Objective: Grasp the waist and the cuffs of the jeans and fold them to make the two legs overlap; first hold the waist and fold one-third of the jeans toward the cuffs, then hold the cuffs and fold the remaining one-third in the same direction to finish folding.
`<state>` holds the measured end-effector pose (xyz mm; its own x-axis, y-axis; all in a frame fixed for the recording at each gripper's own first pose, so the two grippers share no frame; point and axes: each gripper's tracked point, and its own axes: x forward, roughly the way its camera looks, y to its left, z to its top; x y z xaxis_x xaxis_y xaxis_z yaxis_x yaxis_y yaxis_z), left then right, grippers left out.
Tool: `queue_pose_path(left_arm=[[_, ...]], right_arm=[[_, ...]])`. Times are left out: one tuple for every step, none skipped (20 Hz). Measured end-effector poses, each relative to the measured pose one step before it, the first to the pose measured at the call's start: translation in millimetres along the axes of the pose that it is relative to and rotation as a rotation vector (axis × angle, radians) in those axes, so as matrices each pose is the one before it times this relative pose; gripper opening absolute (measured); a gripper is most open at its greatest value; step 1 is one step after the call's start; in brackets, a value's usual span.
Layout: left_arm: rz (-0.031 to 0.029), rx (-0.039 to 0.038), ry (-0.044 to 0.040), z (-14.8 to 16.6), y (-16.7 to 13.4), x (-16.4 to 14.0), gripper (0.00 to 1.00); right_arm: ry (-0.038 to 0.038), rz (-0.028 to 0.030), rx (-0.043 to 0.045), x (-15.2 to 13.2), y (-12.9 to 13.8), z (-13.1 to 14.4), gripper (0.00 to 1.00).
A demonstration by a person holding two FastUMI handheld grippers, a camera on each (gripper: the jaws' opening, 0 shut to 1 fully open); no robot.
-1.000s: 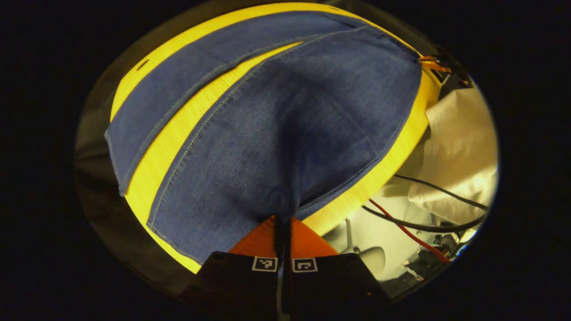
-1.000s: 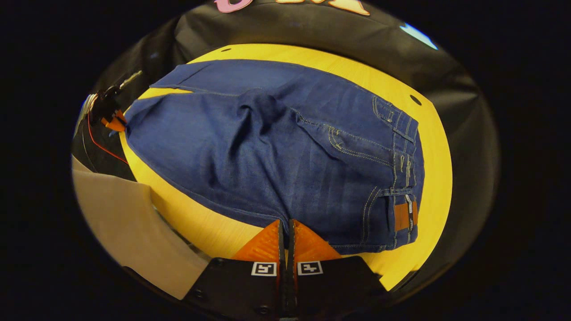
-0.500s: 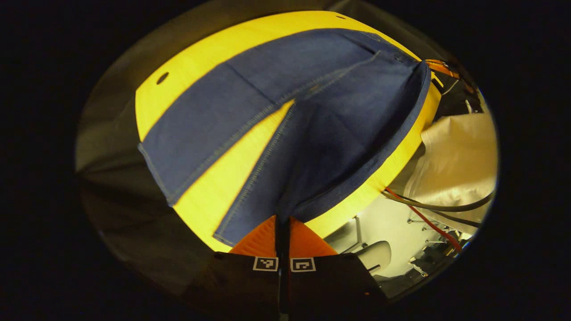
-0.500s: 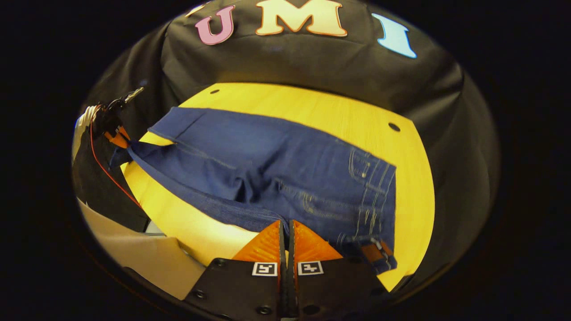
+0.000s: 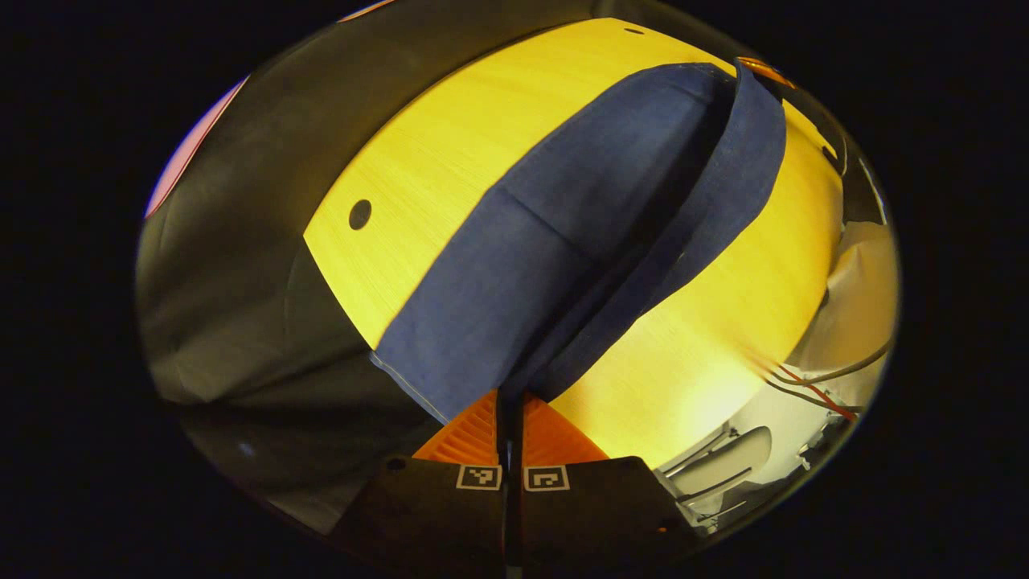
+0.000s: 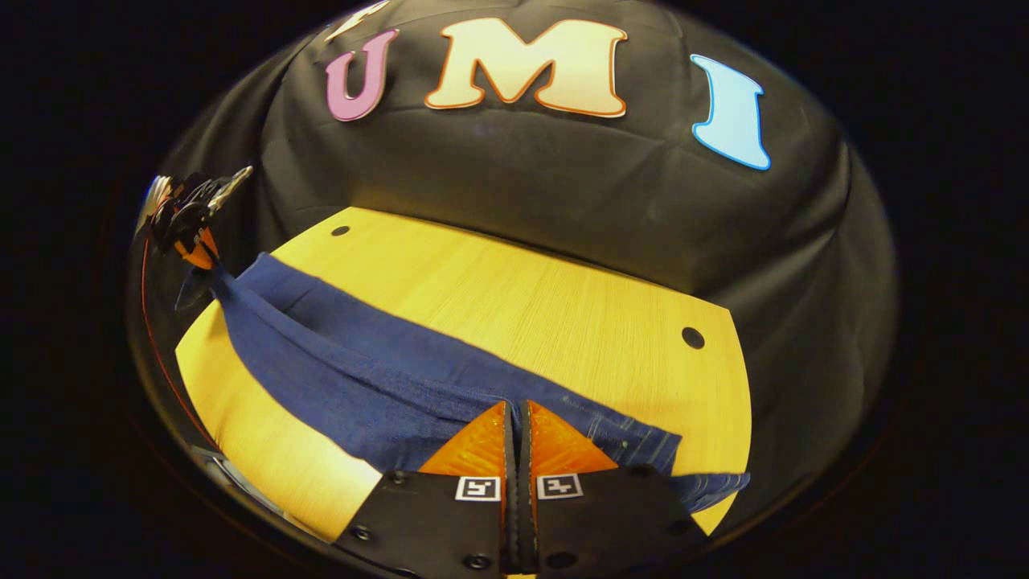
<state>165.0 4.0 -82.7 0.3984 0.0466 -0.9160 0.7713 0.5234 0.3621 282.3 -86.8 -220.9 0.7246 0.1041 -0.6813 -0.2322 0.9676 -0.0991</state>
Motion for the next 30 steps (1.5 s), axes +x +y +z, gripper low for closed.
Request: queue_pose_path(left_arm=[[0.00535, -0.00221, -0.00199, 8.75, 9.17, 14.24, 0.00], [0.00894, 0.00043, -0.00784, 8.18, 8.70, 12.84, 0.00], [0.01073, -0.00318, 0.00101, 9.53, 13.03, 18.68, 0.00], [0.01332, -0.00076, 0.00049, 8.02, 8.29, 16.10, 0.00], [0.01261, 0.00584, 0.00234, 7.41, 9.26, 15.24, 0.00], [0.00786, 0.00433, 0.00727, 5.03, 5.65, 13.01, 0.00], [0.00834, 0.01240, 0.00850, 3.93, 4.11, 11.20, 0.00], [0.00737, 0.00924, 0.01168, 2.35, -0.94, 2.88, 0.00], [0.00573, 0.00504, 0.01298, 1.49, -2.76, 2.96, 0.00], [-0.00017, 0.00176, 0.00818, 1.80, -3.35, 3.04, 0.00], [0.01611, 0.00265, 0.01121, 1.37, 3.18, 6.53, 0.00], [0.01037, -0.00202, 0.00994, -0.47, 3.56, 5.52, 0.01], [0.02225, 0.01103, 0.01062, 0.28, 6.05, 3.45, 0.18], [0.05486, 0.02050, 0.00567, -1.56, 16.44, -1.09, 0.39], [0.02665, 0.01425, -0.00766, 3.20, 10.39, -1.62, 0.59], [0.01641, 0.00495, -0.01621, 1.10, 8.01, 0.41, 0.80], [0.00446, -0.00141, -0.01451, 1.91, 3.00, -0.76, 1.00], [0.00890, -0.00076, 0.00197, -0.36, 2.04, 0.58, 1.00], [0.00762, -0.00730, 0.00370, -0.39, 0.17, 0.97, 0.95], [0.00271, -0.00941, -0.00162, -1.72, -1.63, -4.95, 0.95], [-0.00171, -0.00863, -0.00124, -0.76, -1.04, 1.21, 0.96], [-0.00045, -0.00619, 0.00328, -4.55, -0.52, -1.08, 0.96], [0.00246, -0.00648, 0.00164, -2.76, -1.93, -2.24, 0.96], [0.00782, -0.01056, -0.00123, -1.36, 0.39, -2.77, 0.96], [0.00973, -0.00715, -0.00338, -0.41, -1.62, -2.73, 0.96], [0.00318, 0.00092, -0.00921, 1.92, -4.82, -3.71, 1.00], [-0.01000, 0.00109, -0.01232, 3.22, -7.47, -3.66, 0.96], [-0.01838, -0.00474, -0.01933, 2.93, -10.02, -2.95, 0.96], [-0.01628, -0.00873, -0.02735, 5.89, -10.74, -4.39, 0.96], [-0.00464, -0.01496, -0.02816, 6.30, -6.96, -5.18, 0.96]], right_arm=[[0.01017, -0.00172, 0.02428, 17.98, -3.19, -0.04, 0.02], [0.01513, 0.00209, 0.02084, 16.47, -1.46, -2.72, 0.03], [0.02240, 0.00641, 0.01721, 16.33, 0.16, -4.30, 0.03], [0.02419, 0.00654, 0.01027, 17.03, 1.20, -7.10, 0.02], [0.02515, 0.00294, -0.00336, 14.58, 0.80, -5.48, 0.02], [0.02557, 0.00048, -0.00602, 7.88, 0.08, -8.84, 0.00], [0.02276, -0.00090, -0.00684, 10.12, 0.68, -4.65, 0.00], [0.01668, -0.00179, -0.00649, 11.46, 1.59, -4.13, 0.02], [0.01283, 0.00078, -0.00570, 7.10, -0.36, -2.92, 0.02], [0.00928, 0.00023, -0.00321, 4.55, 0.32, -1.82, 0.03], [0.00596, 0.00447, 0.00413, 3.35, 0.56, -0.04, 0.02], [0.00514, 0.00482, 0.01494, 1.82, -0.95, -3.50, 0.00], [0.00410, 0.00705, 0.01532, 1.65, -3.29, -0.71, 0.02], [0.00034, 0.01077, 0.01616, -1.03, -8.96, -0.07, 0.04], [-0.00061, 0.01223, 0.01332, -2.57, -7.20, 1.54, 0.04], [-0.00884, 0.00571, 0.01441, -3.56, -7.18, 2.88, 0.06], [-0.01722, -0.00180, 0.01501, -6.42, -8.38, 6.53, 0.07], [-0.02088, 0.00610, 0.02306, -13.85, -6.28, 8.00, 0.13], [-0.02885, 0.00469, 0.02508, -8.17, -9.50, 9.97, 0.18], [-0.02519, 0.00211, 0.02637, -13.45, -10.87, 11.21, 0.42], [-0.01850, 0.00375, 0.02473, -10.78, -9.52, 8.22, 0.66], [-0.01102, 0.00674, 0.01876, -0.97, 4.91, 0.65, 0.91], [-0.01613, -0.00939, 0.00337, -7.90, -6.30, 4.69, 0.89], [-0.02186, -0.02269, -0.00556, -11.70, -13.24, 5.21, 0.89], [-0.01732, -0.02801, -0.00829, -10.17, -17.86, 4.53, 0.84], [-0.01166, -0.02979, -0.00737, -10.62, -18.85, 0.18, 0.89], [0.00100, -0.03645, -0.01025, -9.07, -20.68, -2.17, 0.89], [0.01159, -0.04021, -0.01529, -9.67, -23.35, -9.97, 0.89], [0.01908, -0.03352, -0.00584, -5.45, -21.75, -11.29, 0.89], [0.02407, -0.02464, 0.00209, -3.10, -19.01, -13.42, 0.89]])
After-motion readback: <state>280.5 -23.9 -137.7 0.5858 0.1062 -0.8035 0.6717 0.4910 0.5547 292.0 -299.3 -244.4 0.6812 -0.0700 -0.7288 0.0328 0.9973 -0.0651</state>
